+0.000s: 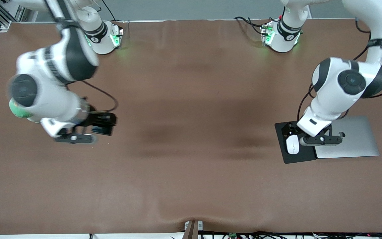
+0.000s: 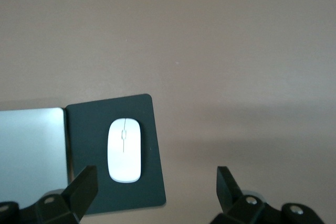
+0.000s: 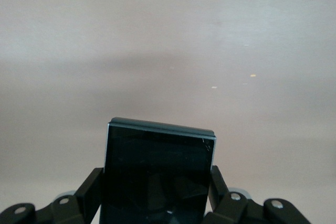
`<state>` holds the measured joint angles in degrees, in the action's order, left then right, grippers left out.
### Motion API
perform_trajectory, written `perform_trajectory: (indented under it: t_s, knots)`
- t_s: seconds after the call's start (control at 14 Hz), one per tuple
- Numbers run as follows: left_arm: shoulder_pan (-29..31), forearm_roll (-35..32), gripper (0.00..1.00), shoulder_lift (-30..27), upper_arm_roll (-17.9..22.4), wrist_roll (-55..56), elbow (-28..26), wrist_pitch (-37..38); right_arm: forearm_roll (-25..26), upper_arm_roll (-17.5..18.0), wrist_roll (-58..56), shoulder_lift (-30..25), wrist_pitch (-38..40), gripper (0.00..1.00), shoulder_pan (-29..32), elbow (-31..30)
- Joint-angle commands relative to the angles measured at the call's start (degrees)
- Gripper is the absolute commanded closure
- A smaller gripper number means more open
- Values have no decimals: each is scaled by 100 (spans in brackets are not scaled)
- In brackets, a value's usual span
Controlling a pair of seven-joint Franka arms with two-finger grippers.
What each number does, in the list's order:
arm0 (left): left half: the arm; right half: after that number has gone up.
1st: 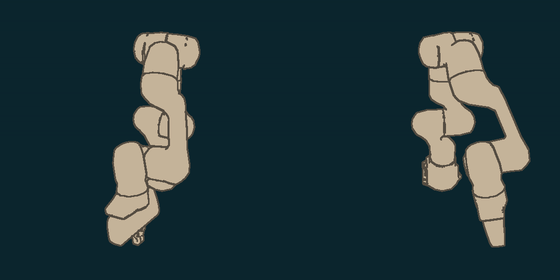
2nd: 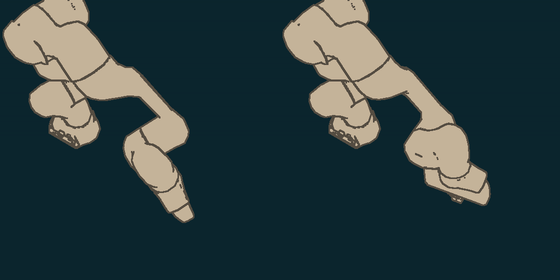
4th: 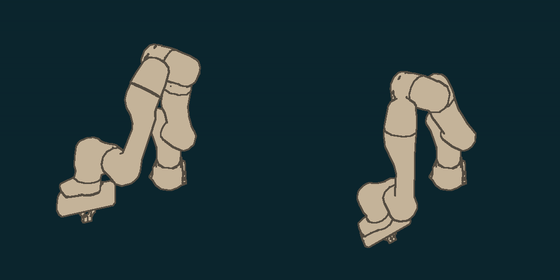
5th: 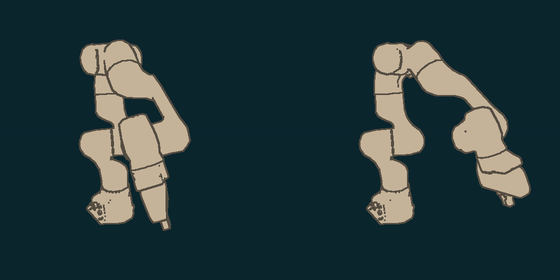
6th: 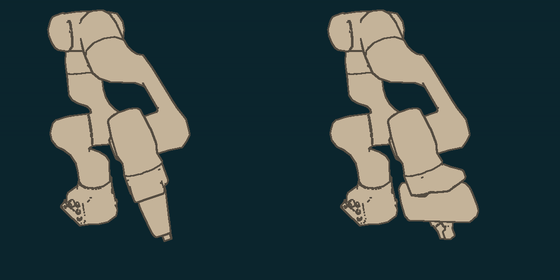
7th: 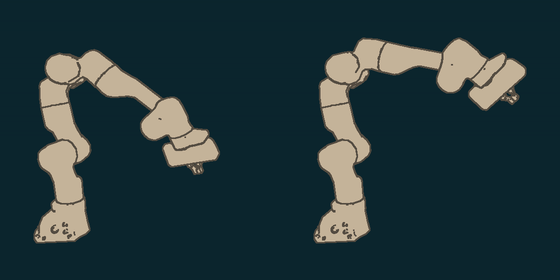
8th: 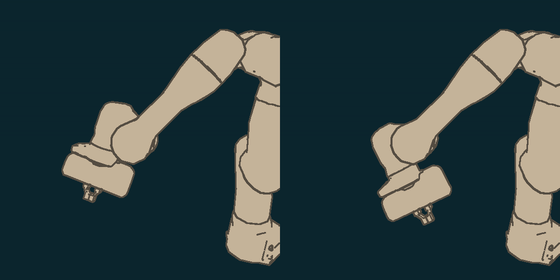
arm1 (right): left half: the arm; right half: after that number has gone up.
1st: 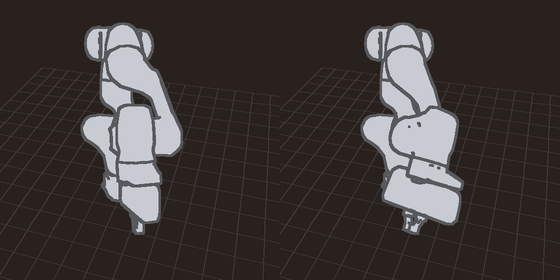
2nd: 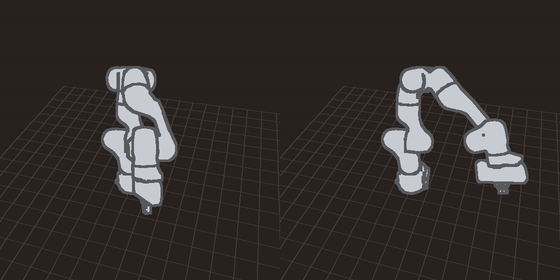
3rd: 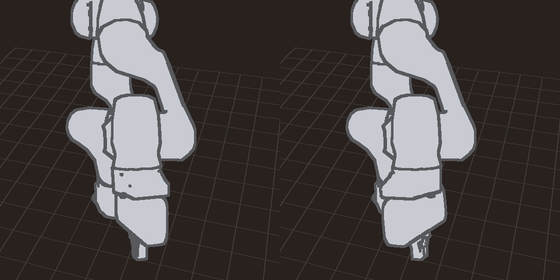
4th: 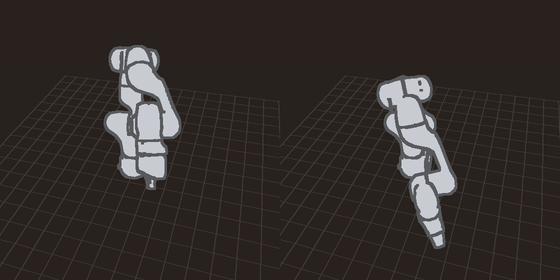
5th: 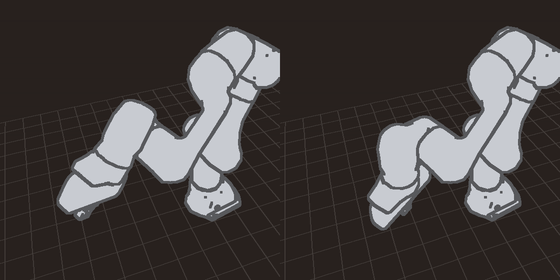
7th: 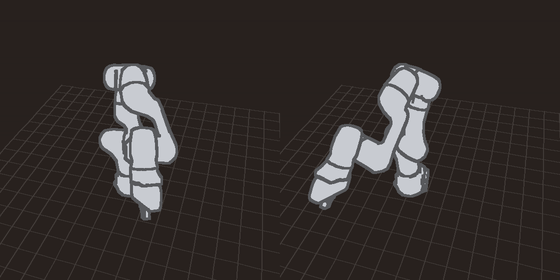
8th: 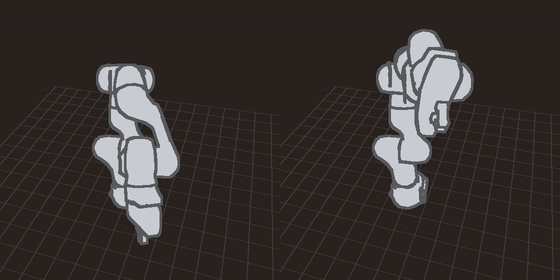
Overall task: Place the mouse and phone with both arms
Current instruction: 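Open the left gripper on the mouse while the right gripper carries the phone, then raise the left gripper away while the right gripper lowers the phone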
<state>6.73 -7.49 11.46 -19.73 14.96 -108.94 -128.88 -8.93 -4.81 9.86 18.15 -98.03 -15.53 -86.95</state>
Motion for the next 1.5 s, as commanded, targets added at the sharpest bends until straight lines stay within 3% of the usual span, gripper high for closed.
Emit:
perform_trajectory:
  t_s: [0.0,0.21,0.43,0.79,1.07,1.43]
  knots:
    - [56,195,0,-250,-171,-55,731,1167,-170,103,-992,-295,47,100,664,-470]
    - [65,414,0,-241,-180,-186,1654,2188,-162,94,-1626,-348,-119,100,1113,-962]
    - [56,423,0,-372,-189,-354,2096,2857,-74,76,-1951,-392,-575,100,1246,-1620]
    - [-84,441,0,-899,-172,-362,2061,3245,400,76,-2119,-427,-1972,100,1325,-2886]
    - [-821,485,0,-1076,477,-450,2070,3500,445,76,-2198,-471,-2755,100,1675,-3599]
    - [-1235,678,0,-1208,1014,-521,2044,3685,445,76,-3464,-357,-3627,100,2502,-4137]
